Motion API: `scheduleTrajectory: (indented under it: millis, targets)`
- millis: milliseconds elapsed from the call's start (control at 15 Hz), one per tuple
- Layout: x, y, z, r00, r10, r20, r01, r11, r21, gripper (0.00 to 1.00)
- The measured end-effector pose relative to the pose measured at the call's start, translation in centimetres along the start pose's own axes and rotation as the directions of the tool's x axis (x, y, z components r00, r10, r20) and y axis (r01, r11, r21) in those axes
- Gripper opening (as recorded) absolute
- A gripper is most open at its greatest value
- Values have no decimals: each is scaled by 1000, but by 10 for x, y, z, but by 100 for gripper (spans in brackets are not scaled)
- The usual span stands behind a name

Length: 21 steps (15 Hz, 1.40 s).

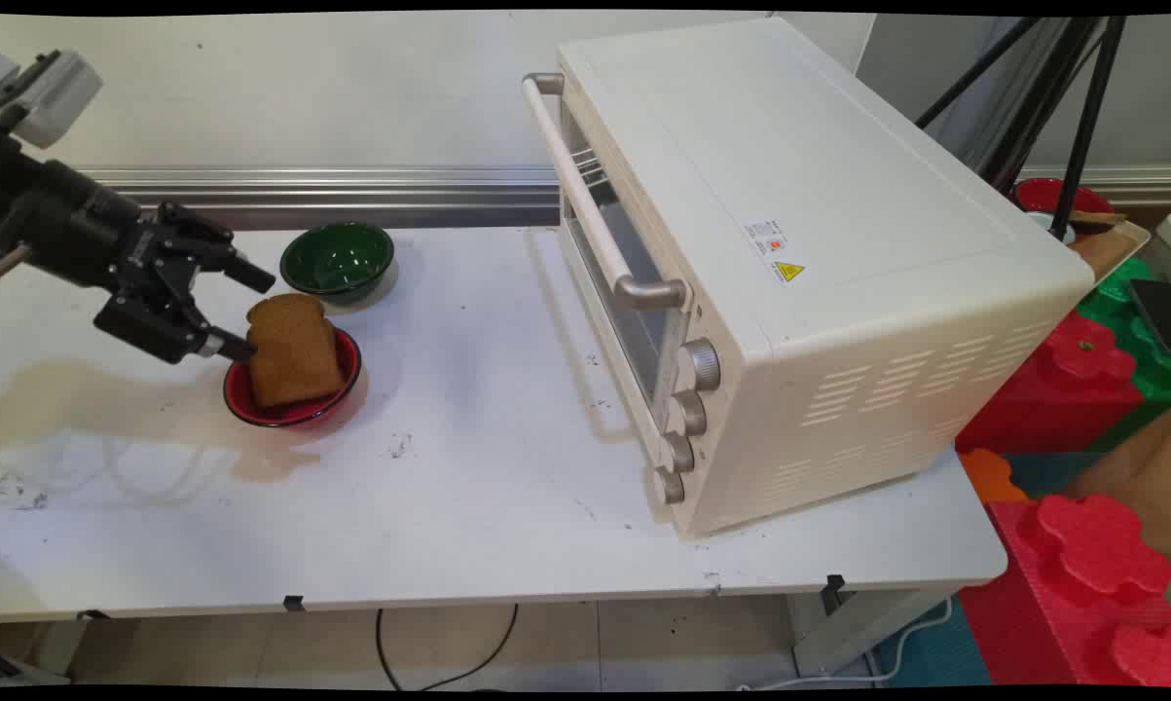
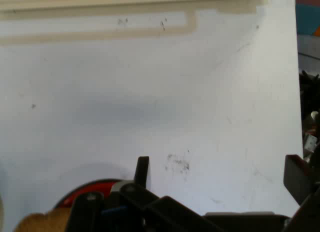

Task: Open the oven

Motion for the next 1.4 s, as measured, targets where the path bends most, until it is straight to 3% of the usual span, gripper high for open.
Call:
scheduleTrajectory:
  millis: [667,1400]
  targets:
    - [59,-10,-2,996,26,-80,-23,999,41,100]
    - [142,-23,35,984,36,-172,-26,998,56,100]
